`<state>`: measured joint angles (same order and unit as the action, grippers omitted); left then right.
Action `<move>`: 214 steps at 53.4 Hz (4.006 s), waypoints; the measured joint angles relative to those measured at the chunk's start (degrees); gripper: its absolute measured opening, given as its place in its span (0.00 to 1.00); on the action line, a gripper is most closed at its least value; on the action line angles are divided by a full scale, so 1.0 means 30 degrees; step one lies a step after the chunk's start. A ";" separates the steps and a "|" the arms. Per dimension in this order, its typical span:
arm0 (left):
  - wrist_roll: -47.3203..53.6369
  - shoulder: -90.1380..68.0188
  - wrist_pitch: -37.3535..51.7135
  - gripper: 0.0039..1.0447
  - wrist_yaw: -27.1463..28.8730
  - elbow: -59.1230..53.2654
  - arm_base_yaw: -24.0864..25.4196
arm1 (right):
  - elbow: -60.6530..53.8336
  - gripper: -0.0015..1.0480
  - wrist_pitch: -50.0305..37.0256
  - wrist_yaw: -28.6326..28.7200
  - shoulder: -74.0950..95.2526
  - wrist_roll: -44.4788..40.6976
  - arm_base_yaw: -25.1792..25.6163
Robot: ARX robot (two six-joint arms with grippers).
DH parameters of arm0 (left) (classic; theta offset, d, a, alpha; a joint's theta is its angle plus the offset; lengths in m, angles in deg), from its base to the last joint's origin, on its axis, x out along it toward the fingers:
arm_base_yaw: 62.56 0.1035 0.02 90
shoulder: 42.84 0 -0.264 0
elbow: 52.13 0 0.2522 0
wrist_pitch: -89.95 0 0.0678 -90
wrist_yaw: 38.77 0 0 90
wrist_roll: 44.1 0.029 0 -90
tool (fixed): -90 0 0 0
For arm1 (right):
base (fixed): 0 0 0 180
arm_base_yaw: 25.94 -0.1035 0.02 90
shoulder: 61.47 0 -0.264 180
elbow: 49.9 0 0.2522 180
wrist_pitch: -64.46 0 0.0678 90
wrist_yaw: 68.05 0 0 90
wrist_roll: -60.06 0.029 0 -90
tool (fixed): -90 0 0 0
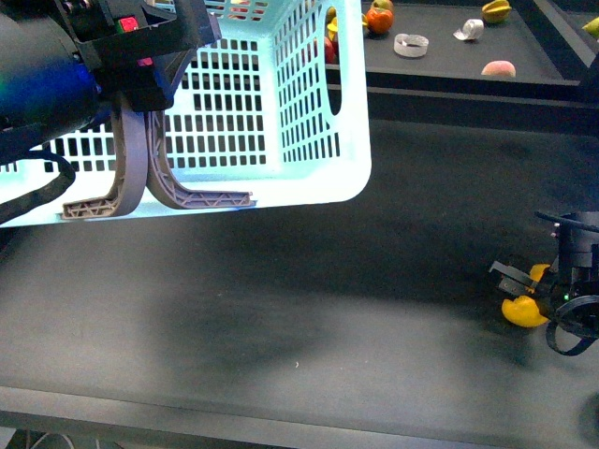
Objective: Pick mango with right arm and hold basket with left
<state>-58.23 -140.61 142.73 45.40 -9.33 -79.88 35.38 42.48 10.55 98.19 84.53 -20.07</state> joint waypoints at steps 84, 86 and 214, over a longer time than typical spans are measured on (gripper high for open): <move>-0.0015 0.0000 0.0000 0.05 -0.0007 0.0000 0.0000 | -0.2222 0.57 0.1596 0.7257 -1.5533 -0.0364 -1.0601; -0.0007 0.0000 0.0000 0.05 -0.0022 0.0000 0.0000 | -0.1974 0.57 0.1705 0.7169 -1.5278 -0.0364 -1.0783; -0.0095 0.0000 -0.0007 0.05 -0.0015 -0.0131 -0.0015 | -2.1646 0.78 0.3461 -0.0328 -4.1849 -0.4422 -0.5872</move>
<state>-58.52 -140.61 142.71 45.36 -9.73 -79.92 -29.55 52.86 9.57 -27.36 71.26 -37.69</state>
